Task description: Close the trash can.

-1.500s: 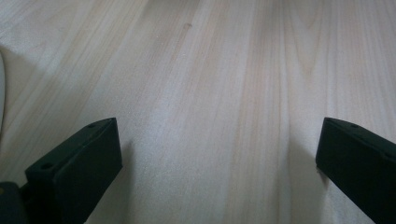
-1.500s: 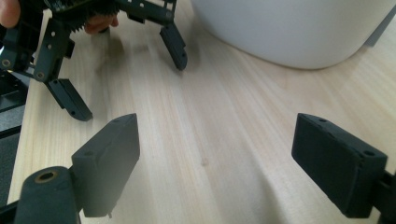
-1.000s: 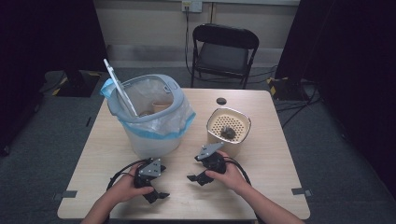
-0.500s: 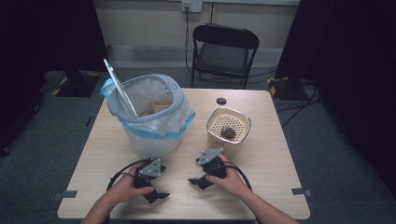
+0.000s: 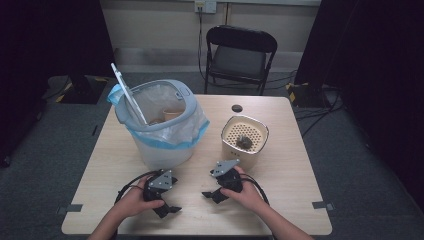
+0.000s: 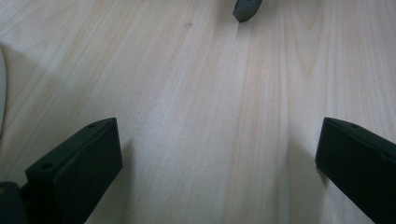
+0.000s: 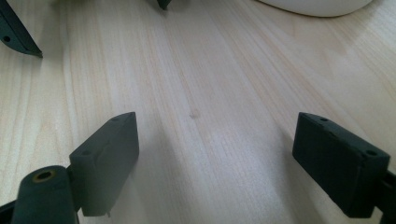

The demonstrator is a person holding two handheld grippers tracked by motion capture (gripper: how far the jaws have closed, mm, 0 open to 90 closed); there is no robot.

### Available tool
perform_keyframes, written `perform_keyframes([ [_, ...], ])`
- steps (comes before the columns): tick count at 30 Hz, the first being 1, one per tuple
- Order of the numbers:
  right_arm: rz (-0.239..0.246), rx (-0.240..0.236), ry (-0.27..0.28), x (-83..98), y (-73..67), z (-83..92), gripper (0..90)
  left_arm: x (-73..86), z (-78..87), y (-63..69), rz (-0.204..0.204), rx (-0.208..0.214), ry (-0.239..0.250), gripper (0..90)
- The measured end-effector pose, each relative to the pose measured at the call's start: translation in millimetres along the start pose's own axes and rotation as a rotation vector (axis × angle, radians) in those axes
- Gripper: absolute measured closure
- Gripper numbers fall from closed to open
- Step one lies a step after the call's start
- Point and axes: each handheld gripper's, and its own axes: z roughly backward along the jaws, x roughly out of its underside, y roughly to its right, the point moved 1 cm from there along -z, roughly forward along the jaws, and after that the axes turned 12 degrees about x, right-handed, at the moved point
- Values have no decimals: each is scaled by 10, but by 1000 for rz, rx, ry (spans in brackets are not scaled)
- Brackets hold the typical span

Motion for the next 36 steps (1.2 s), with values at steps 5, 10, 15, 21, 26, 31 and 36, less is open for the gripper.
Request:
perform_keyframes([
  [5, -1, 1, 0, 0, -1, 0, 140, -11, 85, 51, -6, -4, -7, 189],
  [10, -1, 2, 0, 0, -2, 0, 139, -43, 231, 93, 39, -36, 22, 179],
  [15, 0, 1, 0, 0, -1, 0, 139, -119, 468, 119, 105, -61, 71, 169],
  [21, -2, 3, -1, 2, -2, 2, 139, -144, 757, 179, 201, -63, 136, 160],
  [26, -5, 4, -1, 6, -5, 7, 139, -192, 981, 207, 222, -100, 142, 159],
  [31, -9, 5, -2, 10, -9, 13, 139, -285, 1166, 233, 220, -129, 160, 159],
  [36, -9, 6, -1, 12, -10, 15, 139, -352, 1287, 268, 214, -122, 173, 159],
])
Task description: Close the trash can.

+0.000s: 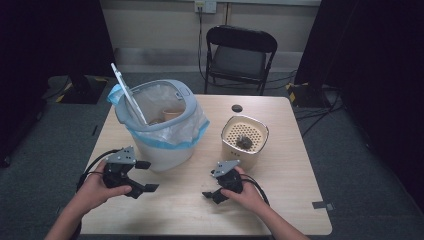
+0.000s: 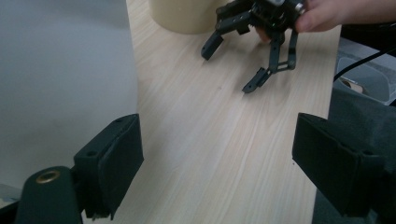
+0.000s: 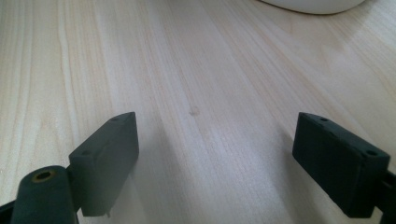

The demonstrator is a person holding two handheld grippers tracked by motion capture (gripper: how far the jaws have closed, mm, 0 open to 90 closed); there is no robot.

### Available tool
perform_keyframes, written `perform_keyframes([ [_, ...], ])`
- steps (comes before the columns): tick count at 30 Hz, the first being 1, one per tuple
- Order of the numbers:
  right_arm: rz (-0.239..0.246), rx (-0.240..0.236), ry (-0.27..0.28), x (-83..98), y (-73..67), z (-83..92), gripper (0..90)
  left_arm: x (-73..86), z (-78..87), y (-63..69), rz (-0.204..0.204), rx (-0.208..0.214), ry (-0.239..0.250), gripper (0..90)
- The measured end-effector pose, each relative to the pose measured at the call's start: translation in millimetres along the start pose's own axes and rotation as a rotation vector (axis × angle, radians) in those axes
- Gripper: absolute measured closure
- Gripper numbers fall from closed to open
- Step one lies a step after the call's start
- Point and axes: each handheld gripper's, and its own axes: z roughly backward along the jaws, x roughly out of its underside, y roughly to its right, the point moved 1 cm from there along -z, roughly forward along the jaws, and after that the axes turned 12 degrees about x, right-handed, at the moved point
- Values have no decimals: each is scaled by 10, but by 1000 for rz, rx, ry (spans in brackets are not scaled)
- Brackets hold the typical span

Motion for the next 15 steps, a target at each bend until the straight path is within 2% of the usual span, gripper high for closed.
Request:
perform_keyframes([
  [7, -1, 2, 0, 2, 0, 2, 139, -110, 132, 40, 13, -14, 6, 159],
  [10, -1, 2, 0, 2, 0, 2, 139, -155, 172, 58, 16, -18, 24, 159],
  [13, -1, 2, 0, 2, 0, 2, 139, -205, 213, 82, 15, -15, 37, 159],
  [15, -1, 2, 0, 2, 0, 2, 139, -241, 242, 93, 5, -11, 29, 159],
])
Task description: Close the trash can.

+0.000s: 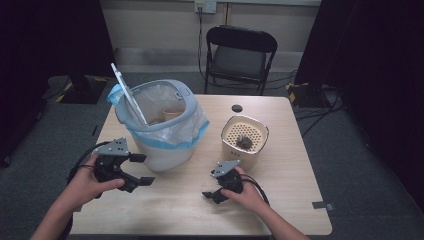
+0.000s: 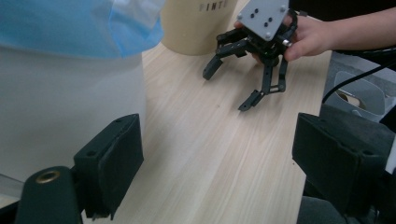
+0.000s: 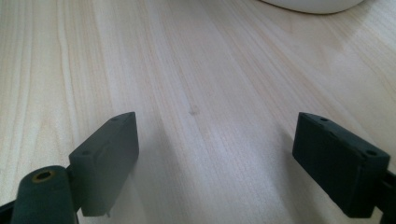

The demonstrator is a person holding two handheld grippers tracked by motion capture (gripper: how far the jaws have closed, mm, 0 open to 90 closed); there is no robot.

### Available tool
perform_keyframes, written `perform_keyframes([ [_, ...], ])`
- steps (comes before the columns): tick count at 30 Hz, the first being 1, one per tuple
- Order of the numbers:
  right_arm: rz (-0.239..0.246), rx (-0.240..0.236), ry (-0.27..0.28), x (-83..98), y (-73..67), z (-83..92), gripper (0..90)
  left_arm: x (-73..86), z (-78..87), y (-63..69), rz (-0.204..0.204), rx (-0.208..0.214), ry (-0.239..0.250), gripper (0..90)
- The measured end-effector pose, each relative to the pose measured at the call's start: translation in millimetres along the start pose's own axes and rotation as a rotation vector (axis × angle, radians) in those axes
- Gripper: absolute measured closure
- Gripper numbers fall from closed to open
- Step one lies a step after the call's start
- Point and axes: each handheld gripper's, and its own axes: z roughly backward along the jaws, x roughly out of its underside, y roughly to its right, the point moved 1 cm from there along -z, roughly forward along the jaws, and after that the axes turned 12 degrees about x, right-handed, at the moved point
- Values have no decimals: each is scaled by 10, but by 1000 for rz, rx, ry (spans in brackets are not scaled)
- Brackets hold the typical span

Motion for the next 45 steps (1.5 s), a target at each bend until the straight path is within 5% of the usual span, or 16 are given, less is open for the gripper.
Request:
perform_keyframes([
  [15, -1, 1, 1, 0, 0, -1, 139, -245, 231, 85, 2, -22, 30, 159],
  [31, 0, 2, 1, 0, 0, -2, 139, -472, 484, 151, 35, -55, 4, 158],
  [45, -4, -2, -2, 0, -2, -1, 139, -756, 654, 135, 18, -100, 8, 159],
])
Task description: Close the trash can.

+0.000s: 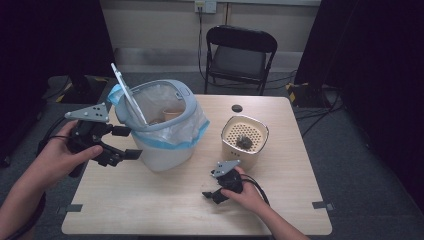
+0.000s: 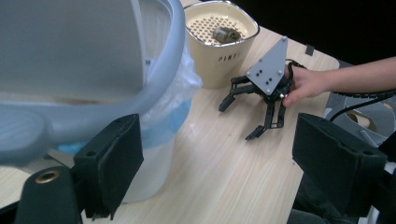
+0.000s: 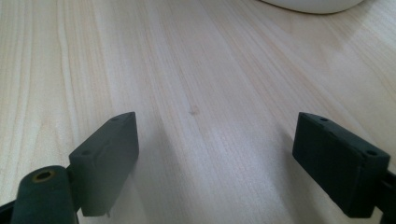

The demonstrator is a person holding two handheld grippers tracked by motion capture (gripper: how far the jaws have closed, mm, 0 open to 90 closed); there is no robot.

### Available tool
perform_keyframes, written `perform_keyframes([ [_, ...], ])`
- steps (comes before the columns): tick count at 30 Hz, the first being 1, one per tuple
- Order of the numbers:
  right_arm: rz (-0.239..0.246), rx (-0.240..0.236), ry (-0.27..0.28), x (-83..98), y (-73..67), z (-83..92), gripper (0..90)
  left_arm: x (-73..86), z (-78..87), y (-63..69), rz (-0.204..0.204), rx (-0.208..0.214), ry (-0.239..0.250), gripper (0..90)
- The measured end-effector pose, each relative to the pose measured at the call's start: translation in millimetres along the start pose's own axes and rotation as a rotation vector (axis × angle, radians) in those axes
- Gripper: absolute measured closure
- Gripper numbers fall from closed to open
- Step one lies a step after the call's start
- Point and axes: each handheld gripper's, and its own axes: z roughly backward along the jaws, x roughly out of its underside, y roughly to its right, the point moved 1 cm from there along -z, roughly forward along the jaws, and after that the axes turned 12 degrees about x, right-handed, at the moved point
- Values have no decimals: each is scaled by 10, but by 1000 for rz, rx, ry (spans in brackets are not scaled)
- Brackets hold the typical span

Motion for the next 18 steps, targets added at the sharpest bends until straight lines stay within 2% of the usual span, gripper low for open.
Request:
perform_keyframes([
  [10, 2, 1, 1, 0, 1, 0, 139, -122, 2, -117, 11, -45, -1, 158],
  [13, 2, 1, 1, 0, 1, 0, 139, -135, -25, -139, 0, -68, -5, 159],
  [18, 1, 1, 1, 0, 1, 0, 139, -183, -57, -148, -20, -73, 5, 159],
])
